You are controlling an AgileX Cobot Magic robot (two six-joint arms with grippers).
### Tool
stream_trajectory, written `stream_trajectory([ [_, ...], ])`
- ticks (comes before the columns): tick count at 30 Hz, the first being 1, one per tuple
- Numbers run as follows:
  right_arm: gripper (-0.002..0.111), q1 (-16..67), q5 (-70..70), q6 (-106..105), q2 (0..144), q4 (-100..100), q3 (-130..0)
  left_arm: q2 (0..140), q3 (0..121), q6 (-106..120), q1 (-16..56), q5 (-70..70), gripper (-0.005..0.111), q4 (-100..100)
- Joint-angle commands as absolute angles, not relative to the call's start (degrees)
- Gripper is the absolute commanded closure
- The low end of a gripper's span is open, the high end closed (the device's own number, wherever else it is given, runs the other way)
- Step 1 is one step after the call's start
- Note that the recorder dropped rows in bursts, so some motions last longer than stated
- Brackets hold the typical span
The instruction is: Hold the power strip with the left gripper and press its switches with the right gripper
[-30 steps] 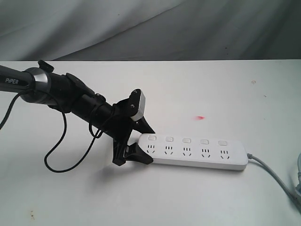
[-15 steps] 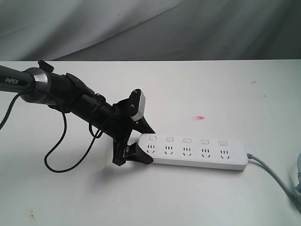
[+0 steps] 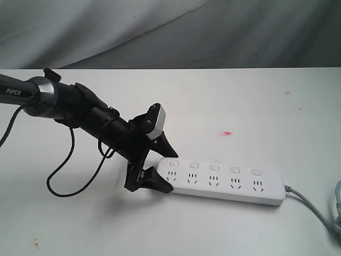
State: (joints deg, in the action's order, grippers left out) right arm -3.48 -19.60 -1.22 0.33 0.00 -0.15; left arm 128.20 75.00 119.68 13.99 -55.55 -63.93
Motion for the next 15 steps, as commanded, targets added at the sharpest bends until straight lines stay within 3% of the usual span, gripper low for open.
stream_trajectory([
  [1,0.108,-3.4,-19.5,-1.2,0.0,-0.4,0.0,127.9,75.5,116.7,14.2,-54.9,0.002,-66.2],
  [15,0.108,-3.4,-19.5,-1.2,0.0,-0.4,0.0,106.9,75.5,103.9,13.6,-37.9,0.002,-65.9],
])
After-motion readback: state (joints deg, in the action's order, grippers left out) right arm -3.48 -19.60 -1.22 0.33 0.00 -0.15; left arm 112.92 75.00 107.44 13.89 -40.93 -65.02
